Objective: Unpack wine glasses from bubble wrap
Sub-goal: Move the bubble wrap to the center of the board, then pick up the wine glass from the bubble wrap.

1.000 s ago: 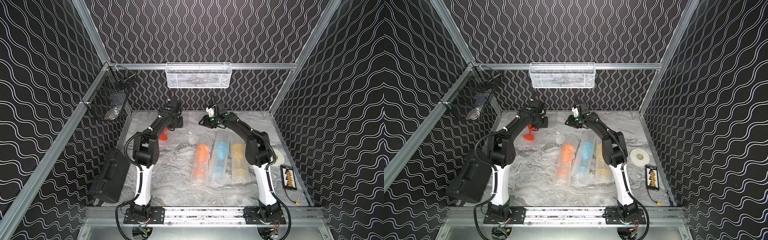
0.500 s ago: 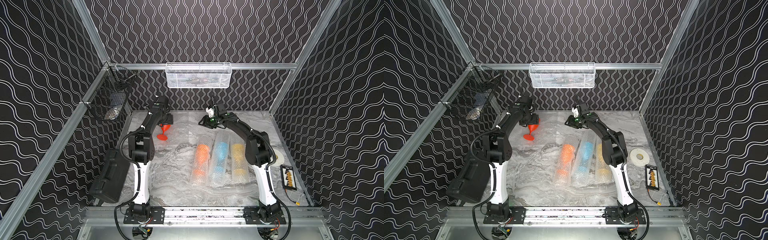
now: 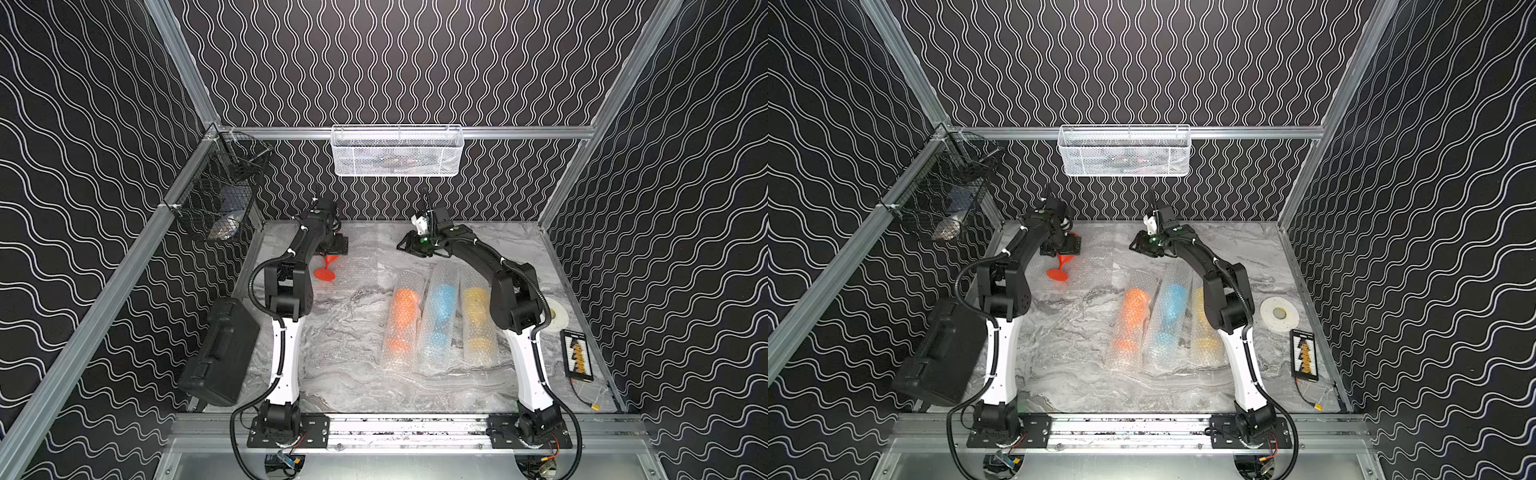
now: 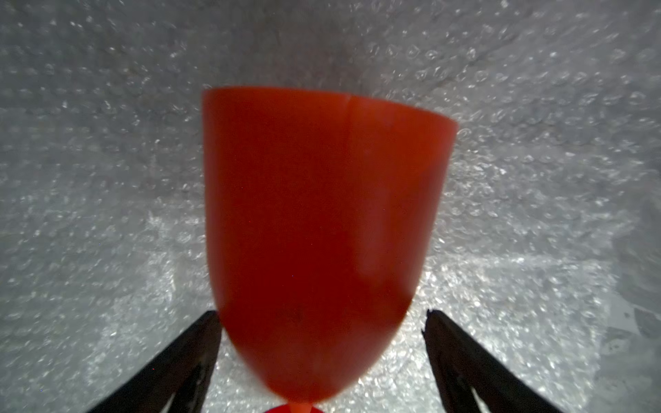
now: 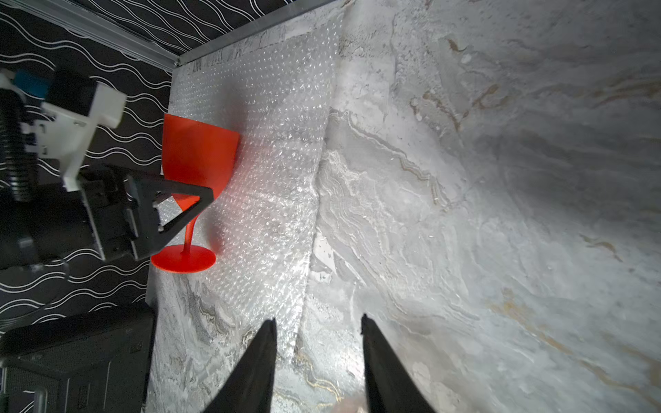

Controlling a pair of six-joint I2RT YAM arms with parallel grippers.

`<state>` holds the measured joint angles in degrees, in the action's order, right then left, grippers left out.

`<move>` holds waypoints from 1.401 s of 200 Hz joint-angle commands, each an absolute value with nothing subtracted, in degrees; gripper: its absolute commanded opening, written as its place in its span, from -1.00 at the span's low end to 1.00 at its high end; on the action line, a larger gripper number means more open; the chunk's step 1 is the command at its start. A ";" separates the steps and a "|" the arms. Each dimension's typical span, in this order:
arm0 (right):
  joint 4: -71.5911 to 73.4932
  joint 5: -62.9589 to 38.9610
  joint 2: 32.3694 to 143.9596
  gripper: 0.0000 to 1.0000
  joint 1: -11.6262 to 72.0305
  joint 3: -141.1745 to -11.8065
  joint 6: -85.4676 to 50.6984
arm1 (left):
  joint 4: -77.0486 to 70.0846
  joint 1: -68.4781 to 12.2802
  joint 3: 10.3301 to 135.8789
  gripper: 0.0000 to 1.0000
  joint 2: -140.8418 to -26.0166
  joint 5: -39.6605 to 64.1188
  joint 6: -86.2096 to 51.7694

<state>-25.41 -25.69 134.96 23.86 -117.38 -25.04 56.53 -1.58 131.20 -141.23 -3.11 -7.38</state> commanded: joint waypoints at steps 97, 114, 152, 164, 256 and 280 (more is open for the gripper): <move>-24.61 -26.28 135.83 -0.18 23.55 -118.58 -25.49 | 53.71 -1.58 129.55 0.52 -142.73 -5.67 -6.09; -24.61 -26.19 135.75 -0.18 23.55 -118.65 -25.47 | 53.15 -1.58 128.81 0.45 -142.35 -5.98 -6.09; -24.70 -26.36 135.94 -0.18 23.55 -118.83 -25.49 | 51.99 -1.58 127.36 0.22 -140.89 -6.06 -6.24; -24.61 -26.37 135.94 -0.18 23.55 -118.80 -25.55 | 51.90 -1.58 127.05 0.11 -140.56 -6.22 -6.28; -24.43 -26.46 135.82 -0.18 23.57 -118.67 -25.75 | 50.96 -1.58 123.86 0.09 -137.29 -7.04 -6.06; -24.43 -26.46 135.87 -0.18 23.55 -118.68 -25.75 | 51.07 -1.73 121.99 0.10 -136.26 -6.12 -6.59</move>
